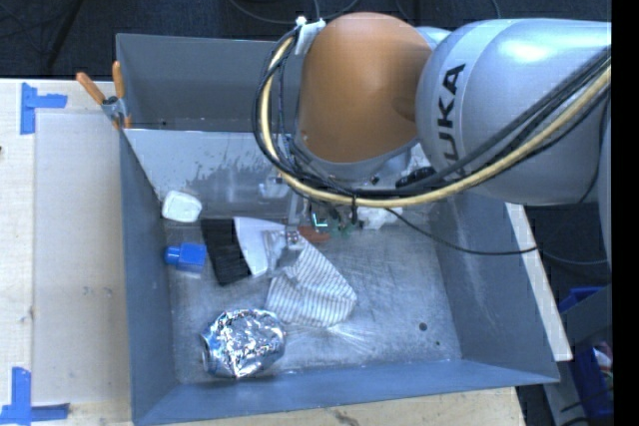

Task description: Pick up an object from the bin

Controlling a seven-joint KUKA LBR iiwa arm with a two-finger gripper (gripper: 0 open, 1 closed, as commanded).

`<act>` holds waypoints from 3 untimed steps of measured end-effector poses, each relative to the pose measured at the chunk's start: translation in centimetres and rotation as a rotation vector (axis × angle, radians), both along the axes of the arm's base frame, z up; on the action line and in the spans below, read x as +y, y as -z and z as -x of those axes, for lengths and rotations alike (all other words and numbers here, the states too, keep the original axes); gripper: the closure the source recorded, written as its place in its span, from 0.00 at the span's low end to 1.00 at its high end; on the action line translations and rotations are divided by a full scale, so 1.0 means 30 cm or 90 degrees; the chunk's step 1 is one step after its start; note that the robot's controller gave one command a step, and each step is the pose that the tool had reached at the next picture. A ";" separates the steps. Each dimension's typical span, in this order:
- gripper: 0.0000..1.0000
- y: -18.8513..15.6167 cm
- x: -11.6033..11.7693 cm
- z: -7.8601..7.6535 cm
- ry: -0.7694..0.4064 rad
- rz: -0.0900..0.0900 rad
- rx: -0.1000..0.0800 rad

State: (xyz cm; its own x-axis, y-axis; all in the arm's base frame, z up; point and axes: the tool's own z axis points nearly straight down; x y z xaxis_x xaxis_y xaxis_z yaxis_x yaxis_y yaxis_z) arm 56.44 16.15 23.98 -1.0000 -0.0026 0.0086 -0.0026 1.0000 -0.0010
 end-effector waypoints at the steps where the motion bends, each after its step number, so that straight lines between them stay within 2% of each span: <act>1: 0.00 -0.015 -0.003 -0.006 0.003 -0.001 -0.005; 2: 0.00 0.166 0.001 0.069 -0.073 -0.001 -0.006; 3: 0.00 0.272 0.017 0.249 -0.133 0.000 0.000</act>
Offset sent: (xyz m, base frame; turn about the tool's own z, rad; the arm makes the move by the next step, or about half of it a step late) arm -0.0700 0.0015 -0.1698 -0.3695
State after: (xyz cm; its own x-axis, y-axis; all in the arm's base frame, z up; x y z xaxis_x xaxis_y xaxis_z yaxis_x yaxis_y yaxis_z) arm 48.96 16.65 15.82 -0.9776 -0.2101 0.0081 -0.2101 0.9777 -0.0005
